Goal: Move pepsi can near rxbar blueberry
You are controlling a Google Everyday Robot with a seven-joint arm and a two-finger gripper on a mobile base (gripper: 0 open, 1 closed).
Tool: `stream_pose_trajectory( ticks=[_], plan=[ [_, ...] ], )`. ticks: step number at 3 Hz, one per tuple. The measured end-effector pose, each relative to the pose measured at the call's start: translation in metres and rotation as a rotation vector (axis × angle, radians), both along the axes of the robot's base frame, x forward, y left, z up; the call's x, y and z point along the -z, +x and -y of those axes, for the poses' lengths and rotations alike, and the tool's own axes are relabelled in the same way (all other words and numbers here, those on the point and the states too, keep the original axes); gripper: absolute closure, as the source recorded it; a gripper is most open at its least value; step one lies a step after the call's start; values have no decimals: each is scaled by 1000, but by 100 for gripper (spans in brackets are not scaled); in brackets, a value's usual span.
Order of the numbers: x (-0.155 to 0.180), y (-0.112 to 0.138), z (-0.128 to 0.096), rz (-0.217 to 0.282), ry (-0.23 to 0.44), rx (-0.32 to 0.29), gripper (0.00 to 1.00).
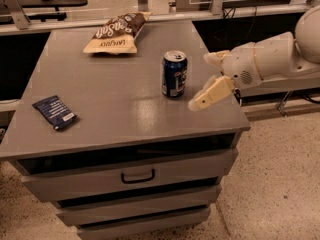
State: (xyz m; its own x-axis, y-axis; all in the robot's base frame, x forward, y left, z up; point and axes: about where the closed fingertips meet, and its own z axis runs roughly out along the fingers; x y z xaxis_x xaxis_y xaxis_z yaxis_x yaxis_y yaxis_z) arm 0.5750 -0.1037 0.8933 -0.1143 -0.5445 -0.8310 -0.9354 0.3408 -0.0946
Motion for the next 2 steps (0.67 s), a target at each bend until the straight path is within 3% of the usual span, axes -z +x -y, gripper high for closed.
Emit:
stream_pose_trajectory(
  ticks=[2],
  plan=[
    [9,40,-42,61,194,-50,0]
  ],
)
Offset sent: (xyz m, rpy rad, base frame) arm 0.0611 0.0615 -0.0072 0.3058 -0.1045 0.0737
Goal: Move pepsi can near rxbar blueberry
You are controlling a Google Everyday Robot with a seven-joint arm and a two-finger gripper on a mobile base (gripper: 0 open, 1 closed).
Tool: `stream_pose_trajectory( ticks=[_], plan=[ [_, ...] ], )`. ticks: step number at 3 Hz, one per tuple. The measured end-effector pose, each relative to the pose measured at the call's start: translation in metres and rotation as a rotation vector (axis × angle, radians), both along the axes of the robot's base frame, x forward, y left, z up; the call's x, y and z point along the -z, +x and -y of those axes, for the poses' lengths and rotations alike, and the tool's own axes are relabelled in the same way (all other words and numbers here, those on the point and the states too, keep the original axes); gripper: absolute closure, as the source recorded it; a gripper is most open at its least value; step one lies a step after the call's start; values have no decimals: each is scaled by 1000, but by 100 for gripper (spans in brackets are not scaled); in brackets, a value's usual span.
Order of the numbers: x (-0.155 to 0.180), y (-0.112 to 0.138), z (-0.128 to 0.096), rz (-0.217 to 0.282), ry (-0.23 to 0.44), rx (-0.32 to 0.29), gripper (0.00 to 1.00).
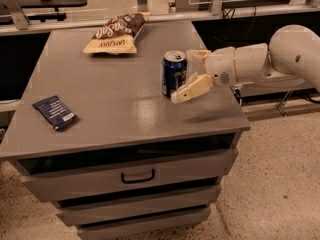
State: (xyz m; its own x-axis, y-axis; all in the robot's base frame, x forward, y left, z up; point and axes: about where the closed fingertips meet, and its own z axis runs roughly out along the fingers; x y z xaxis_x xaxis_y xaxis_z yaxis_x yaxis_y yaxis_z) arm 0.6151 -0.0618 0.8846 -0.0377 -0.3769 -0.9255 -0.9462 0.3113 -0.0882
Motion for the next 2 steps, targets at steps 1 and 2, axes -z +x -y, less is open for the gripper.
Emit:
stream_pose_trajectory(
  ticks=[1,2],
  plan=[
    [0,10,-16,20,79,-18,15],
    [-5,14,-22,44,131,-28,38]
  ],
)
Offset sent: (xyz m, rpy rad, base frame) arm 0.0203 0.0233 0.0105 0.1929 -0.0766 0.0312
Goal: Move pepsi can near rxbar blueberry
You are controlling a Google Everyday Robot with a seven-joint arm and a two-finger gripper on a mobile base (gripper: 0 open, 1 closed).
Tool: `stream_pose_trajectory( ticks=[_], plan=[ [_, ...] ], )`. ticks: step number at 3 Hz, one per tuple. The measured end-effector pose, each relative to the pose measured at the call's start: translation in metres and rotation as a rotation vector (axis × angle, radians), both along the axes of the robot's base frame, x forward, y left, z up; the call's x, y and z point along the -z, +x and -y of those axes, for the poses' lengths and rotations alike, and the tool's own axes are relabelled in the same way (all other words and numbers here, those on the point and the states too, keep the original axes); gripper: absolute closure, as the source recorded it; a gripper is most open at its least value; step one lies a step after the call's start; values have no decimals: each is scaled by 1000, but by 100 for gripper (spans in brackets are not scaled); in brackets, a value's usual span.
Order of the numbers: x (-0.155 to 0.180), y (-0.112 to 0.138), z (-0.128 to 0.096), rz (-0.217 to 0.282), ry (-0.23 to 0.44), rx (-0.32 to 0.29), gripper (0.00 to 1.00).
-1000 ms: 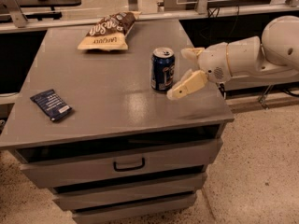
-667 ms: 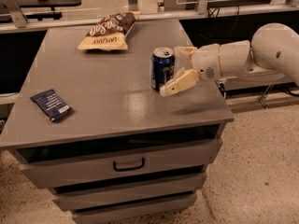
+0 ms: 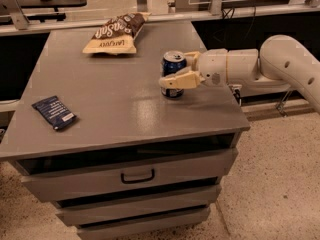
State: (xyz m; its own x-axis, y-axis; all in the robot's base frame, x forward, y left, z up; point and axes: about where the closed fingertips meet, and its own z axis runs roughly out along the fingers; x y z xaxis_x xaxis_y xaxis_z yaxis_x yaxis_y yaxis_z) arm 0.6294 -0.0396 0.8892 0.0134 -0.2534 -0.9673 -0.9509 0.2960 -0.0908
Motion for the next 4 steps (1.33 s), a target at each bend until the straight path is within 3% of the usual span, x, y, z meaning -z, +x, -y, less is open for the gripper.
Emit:
stream_pose_trajectory(
  ticks=[1,2,3,4],
  plan=[
    [-15,3,6,38,35,6,61],
    [-52,3,28,86,43,43,85],
    [-51,3,24,86,44,38,100],
    [-51,-1,-3,86,72,1,100]
  ],
)
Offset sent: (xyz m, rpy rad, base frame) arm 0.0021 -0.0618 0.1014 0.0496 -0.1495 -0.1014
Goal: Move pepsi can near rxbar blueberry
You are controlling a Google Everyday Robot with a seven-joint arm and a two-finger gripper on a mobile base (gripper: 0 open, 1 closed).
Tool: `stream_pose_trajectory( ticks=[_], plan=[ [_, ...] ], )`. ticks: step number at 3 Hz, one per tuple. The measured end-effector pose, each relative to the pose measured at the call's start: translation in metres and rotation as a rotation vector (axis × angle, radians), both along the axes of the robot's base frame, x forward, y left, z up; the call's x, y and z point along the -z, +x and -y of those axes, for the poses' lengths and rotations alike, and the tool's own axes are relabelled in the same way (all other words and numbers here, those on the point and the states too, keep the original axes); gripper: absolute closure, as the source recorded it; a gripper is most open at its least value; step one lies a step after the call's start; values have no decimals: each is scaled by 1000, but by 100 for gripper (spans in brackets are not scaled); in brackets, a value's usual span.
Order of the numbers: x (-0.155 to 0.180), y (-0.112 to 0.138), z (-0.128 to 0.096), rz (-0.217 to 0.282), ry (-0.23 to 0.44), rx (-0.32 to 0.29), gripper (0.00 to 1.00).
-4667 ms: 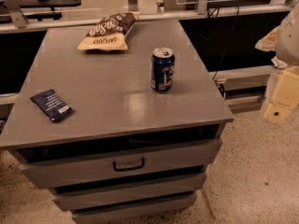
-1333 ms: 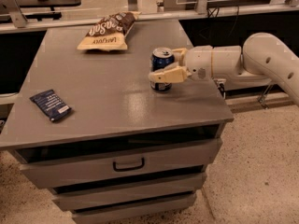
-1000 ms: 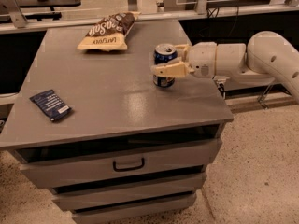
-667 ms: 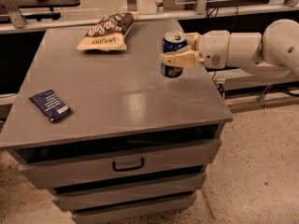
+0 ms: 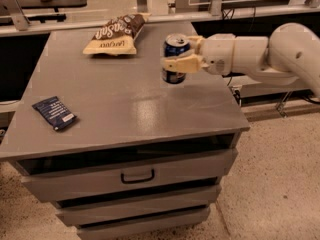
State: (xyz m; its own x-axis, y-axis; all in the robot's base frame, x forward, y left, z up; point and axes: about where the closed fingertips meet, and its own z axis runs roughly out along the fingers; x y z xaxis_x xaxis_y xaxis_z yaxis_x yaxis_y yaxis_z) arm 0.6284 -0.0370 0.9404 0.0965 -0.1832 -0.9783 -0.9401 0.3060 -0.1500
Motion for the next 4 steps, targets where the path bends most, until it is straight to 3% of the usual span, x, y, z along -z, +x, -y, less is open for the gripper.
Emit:
stream_pose_trajectory(
  ticks=[1,2,3,4],
  plan=[
    [-2,0,-61,-7,54,-96,100],
    [12,-8,-123,-63,92,-185,100],
    [31,-21,-164,-120,114,-243,100],
    [40,-31,-190,-150,127,-278,100]
  ],
)
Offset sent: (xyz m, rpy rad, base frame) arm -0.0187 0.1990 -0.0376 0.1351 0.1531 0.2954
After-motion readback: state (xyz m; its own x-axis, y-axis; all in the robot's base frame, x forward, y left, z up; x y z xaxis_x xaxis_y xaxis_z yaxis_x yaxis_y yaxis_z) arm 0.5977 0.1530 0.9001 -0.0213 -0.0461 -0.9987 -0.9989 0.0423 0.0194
